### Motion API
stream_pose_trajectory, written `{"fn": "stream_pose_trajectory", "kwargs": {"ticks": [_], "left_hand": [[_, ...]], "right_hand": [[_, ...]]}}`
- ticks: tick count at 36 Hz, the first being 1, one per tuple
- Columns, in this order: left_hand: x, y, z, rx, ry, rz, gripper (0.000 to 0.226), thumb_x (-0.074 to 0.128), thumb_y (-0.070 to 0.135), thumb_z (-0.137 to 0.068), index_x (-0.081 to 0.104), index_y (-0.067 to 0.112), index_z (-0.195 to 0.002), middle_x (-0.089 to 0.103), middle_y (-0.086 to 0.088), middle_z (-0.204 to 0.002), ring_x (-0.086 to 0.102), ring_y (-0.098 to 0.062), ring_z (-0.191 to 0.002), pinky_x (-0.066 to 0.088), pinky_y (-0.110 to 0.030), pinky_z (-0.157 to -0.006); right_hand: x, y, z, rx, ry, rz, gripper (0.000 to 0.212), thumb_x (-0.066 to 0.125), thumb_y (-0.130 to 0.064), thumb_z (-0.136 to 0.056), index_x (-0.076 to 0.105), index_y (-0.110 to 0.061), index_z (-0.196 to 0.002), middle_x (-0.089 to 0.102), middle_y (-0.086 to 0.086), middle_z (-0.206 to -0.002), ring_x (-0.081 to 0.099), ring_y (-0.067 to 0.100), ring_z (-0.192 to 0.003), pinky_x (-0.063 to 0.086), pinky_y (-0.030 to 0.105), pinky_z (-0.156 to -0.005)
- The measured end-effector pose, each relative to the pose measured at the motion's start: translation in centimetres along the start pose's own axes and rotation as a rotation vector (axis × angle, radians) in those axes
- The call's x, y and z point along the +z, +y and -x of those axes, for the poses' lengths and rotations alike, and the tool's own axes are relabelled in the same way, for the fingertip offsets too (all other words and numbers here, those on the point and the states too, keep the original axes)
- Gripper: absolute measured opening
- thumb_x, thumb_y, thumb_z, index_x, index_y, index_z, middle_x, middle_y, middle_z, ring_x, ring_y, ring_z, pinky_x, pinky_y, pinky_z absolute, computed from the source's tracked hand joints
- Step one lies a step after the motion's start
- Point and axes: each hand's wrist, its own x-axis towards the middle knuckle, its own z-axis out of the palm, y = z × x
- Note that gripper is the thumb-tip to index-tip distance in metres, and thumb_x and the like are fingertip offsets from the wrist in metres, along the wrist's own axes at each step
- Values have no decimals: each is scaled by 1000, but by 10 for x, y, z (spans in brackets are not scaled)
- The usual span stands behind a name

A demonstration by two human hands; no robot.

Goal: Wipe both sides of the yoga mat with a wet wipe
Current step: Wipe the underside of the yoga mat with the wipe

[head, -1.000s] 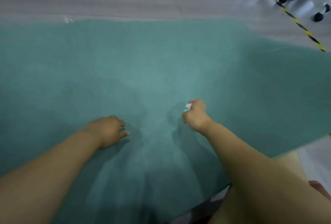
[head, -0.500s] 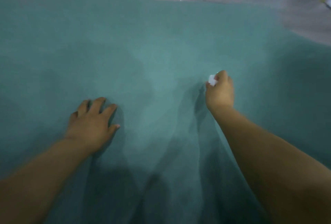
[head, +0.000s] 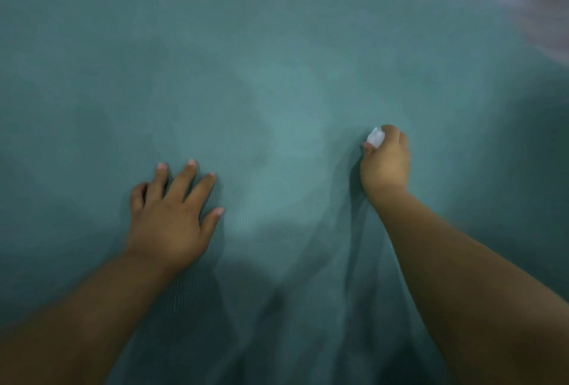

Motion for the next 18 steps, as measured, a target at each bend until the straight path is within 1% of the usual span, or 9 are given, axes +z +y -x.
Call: {"fn": "stream_pose_trajectory", "kwargs": {"ticks": [3, 5, 6, 10, 12, 13, 14, 16, 18], "left_hand": [[-1, -4, 2, 25, 4, 4, 62, 33, 54, -84, 60, 19, -127, 53, -12, -137, 47, -49, -121, 38, -61, -92], [-1, -8, 5, 40, 9, 8, 62, 33, 53, -84, 58, 18, -129, 51, -11, -138, 47, -47, -123, 38, -60, -94], [0, -9, 6, 49, 15, 7, 63, 33, 53, -85, 58, 17, -130, 50, -11, -139, 47, -47, -123, 38, -60, -95], [5, -16, 10, 62, 23, 22, 63, 32, 51, -85, 55, 15, -132, 47, -11, -142, 45, -45, -125, 37, -58, -99], [7, -17, 12, 60, 19, 22, 63, 32, 51, -86, 54, 15, -133, 46, -11, -143, 43, -44, -127, 36, -57, -100], [7, -18, 12, 55, 8, 23, 63, 31, 50, -86, 53, 15, -134, 45, -11, -144, 43, -43, -128, 35, -57, -101], [7, -18, 13, 50, -5, 21, 63, 30, 50, -87, 52, 16, -135, 44, -10, -144, 42, -43, -128, 34, -57, -102], [8, -16, 14, 40, -28, 15, 63, 28, 50, -87, 50, 18, -137, 42, -9, -146, 40, -42, -130, 32, -57, -103], [8, -14, 14, 13, -60, 19, 65, 23, 51, -88, 45, 19, -140, 36, -7, -150, 34, -41, -135, 26, -55, -107]], "right_hand": [[18, -28, 28, -95, 29, -56, 20, 45, -2, -92, 61, 7, -100, 53, 25, -103, 55, 40, -88, 35, 30, -79], [28, -54, 58, -319, 14, -128, 17, 49, 7, -80, 65, 4, -85, 58, 22, -81, 59, 38, -72, 43, 30, -67], [32, -66, 77, -483, -19, -142, 16, 52, 5, -74, 66, 1, -81, 59, 19, -75, 60, 35, -67, 47, 27, -59], [37, -86, 133, -1057, -299, -138, 24, 50, -16, -84, 67, -3, -94, 60, 16, -85, 61, 32, -66, 50, 33, -55], [32, -70, 126, -1228, -313, -47, 27, 50, -22, -85, 70, -7, -95, 64, 12, -85, 62, 29, -68, 49, 33, -55], [28, -58, 113, -1221, -274, 5, 29, 49, -24, -84, 72, -10, -95, 67, 10, -87, 64, 26, -71, 49, 31, -58], [22, -45, 97, -1105, -243, 45, 30, 49, -25, -85, 72, -11, -98, 68, 10, -89, 65, 26, -75, 49, 30, -61], [9, -14, 59, -729, -136, 192, 26, 49, -21, -91, 68, -9, -105, 65, 17, -99, 63, 32, -87, 49, 34, -71], [-10, 12, 31, -263, -133, 229, 25, 45, -18, -95, 63, -5, -105, 59, 22, -107, 57, 37, -97, 44, 36, -80]]}}
